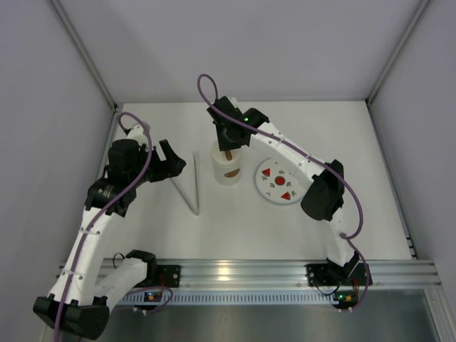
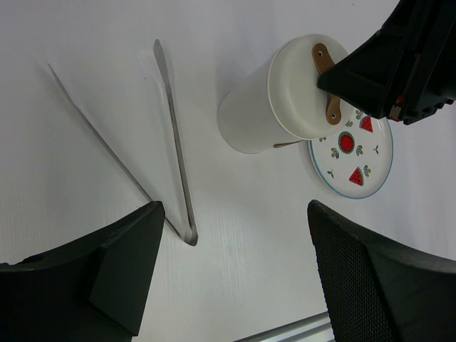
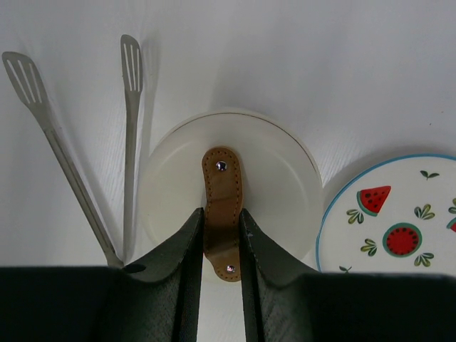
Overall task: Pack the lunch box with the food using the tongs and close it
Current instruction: Close the box lid on the packing box.
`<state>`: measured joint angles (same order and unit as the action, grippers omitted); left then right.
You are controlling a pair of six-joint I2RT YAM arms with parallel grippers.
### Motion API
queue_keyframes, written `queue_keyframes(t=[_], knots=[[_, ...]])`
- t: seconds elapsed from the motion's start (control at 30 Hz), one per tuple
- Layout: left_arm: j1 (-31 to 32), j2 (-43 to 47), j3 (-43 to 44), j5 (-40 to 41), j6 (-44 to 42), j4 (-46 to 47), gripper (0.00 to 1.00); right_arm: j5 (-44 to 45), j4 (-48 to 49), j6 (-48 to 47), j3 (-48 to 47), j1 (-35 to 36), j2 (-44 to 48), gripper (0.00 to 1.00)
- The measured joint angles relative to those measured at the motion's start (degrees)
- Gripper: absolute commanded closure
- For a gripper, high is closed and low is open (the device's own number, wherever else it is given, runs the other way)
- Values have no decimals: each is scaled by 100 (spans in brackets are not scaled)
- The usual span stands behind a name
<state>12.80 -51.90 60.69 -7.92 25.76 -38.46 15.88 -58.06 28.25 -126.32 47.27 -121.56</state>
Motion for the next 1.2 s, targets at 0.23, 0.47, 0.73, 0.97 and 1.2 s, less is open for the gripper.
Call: queue_keyframes(t=[0.23, 0.47, 0.73, 0.97, 1.2], knots=[[0, 0, 0, -11, 2, 0, 13, -13, 7, 11, -7, -2, -2, 72], [0, 0, 0, -20, 2, 0, 13, -57, 76, 33, -7, -2, -2, 57], [0, 0, 0, -20, 2, 0, 13, -52, 254, 35, 24, -20, -2, 57], [0, -2, 0, -24, 4, 0, 13, -46, 404, 28, 33, -46, -55, 57], [0, -2, 0, -24, 4, 0, 13, 26, 603, 24, 31, -59, -120, 57]])
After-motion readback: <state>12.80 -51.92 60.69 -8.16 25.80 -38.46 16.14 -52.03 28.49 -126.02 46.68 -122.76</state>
